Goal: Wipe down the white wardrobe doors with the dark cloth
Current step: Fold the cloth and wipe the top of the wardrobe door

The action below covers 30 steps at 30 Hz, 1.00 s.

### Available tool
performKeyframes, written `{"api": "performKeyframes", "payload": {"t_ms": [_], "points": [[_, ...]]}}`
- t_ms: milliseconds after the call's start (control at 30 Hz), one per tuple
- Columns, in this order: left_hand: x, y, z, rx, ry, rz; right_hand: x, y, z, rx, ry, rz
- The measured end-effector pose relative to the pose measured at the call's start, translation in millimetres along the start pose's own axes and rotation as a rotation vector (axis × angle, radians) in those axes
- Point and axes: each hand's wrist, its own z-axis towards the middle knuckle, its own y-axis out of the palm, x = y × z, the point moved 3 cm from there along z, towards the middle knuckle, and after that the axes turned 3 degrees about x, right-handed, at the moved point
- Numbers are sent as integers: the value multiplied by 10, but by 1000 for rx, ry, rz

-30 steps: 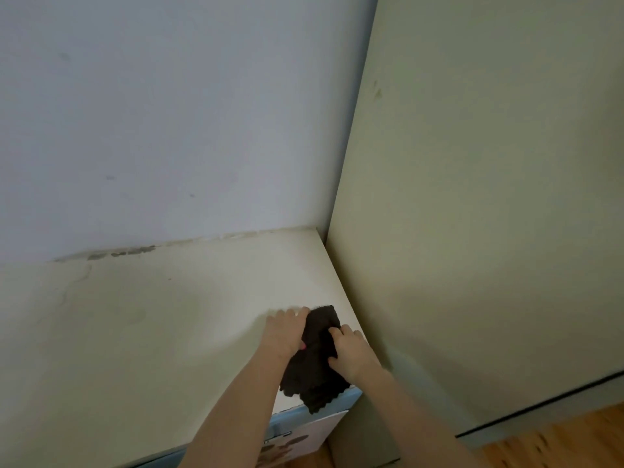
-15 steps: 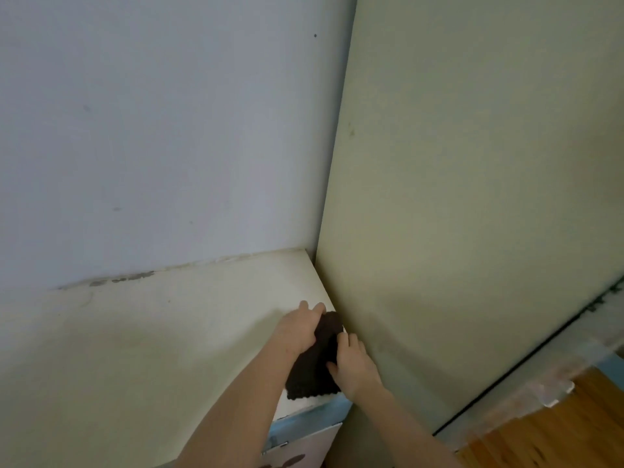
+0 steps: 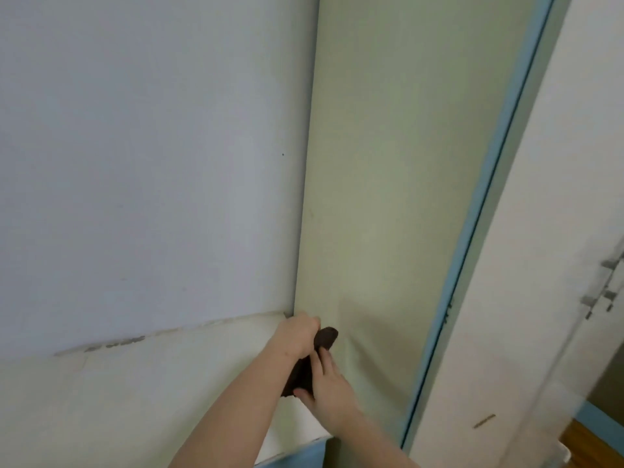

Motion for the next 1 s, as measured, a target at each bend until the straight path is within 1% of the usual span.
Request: {"api": "performKeyframes", "payload": {"t_ms": [133, 267, 467, 600, 700, 767, 900, 967, 1000], "points": [[420, -265, -209, -101, -61, 109, 19, -191, -314, -20, -92, 43], [943, -405, -454, -152, -97, 195, 101, -375, -710, -7, -155, 123], [1768, -410, -820, -156, -138, 222, 489, -652, -1366, 13, -173, 188], [2320, -446, -951, -149, -91, 238, 742, -920, -1715, 36, -179, 102], [2696, -566, -984, -166, -50, 312, 861, -1097, -1884, 82, -190, 205], [2919, -730, -990, -151, -23, 322, 949, -1209, -1954, 190, -153, 313], [3331, -1142, -954, -28, 100, 117, 1144, -1592, -2041, 611, -22, 525], [3518, -1362, -930, 81, 192, 11, 1279, -1887, -2016, 790, 29, 566], [3580, -1478, -919, 152, 234, -29, 1340, -2044, -1977, 855, 41, 535]]}}
